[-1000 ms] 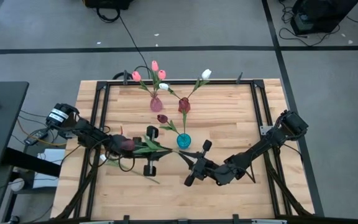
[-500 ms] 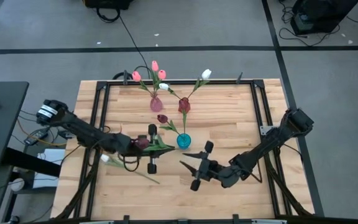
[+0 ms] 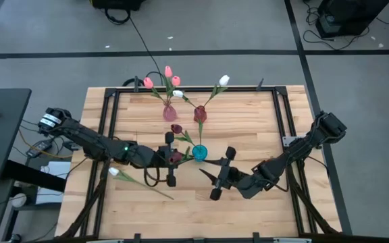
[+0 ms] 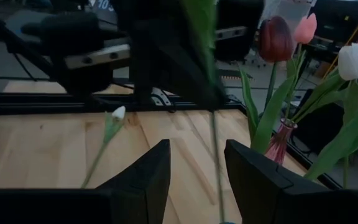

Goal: Sort flowers into vase by color
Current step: Put the red flower into the blue vase

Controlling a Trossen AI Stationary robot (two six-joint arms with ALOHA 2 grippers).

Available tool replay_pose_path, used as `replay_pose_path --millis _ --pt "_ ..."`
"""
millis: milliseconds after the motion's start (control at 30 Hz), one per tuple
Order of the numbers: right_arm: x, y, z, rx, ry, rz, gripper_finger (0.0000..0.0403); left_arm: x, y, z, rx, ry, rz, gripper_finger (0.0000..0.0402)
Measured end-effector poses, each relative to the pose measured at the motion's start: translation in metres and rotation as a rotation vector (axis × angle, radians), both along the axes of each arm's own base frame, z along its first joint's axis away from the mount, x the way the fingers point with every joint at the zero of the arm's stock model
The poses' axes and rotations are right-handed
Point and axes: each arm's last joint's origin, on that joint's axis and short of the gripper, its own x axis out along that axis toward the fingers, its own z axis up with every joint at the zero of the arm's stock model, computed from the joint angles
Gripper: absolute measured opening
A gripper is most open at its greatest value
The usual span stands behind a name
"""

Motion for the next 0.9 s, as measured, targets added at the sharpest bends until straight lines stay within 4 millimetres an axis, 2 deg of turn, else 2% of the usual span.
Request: replay_pose_path --millis 200,333,667,767,900 --pt "0.000 0.000 -0.003 0.012 0.011 -0.006 0.0163 0.004 0.018 -0.006 0.002 0.031 0.066 0.0001" --pt "0.000 0.000 -0.003 0.012 0.012 -0.005 0.0163 0.010 0.029 -0.010 -0.031 0.045 0.036 0.0001" --pt "0.000 0.000 -0.005 0.022 0.019 -0.004 0.0163 0.029 0.045 -0.039 -0.064 0.136 0.076 0.0006" --pt "0.000 0.000 -0.005 0.039 0.021 0.011 0.0163 0.031 0.052 -0.041 -0.081 0.145 0.094 0.0034" --pt "-0.001 0.000 -0.007 0.041 0.035 0.008 0.0163 0.030 0.056 -0.043 -0.096 0.181 0.077 0.0107"
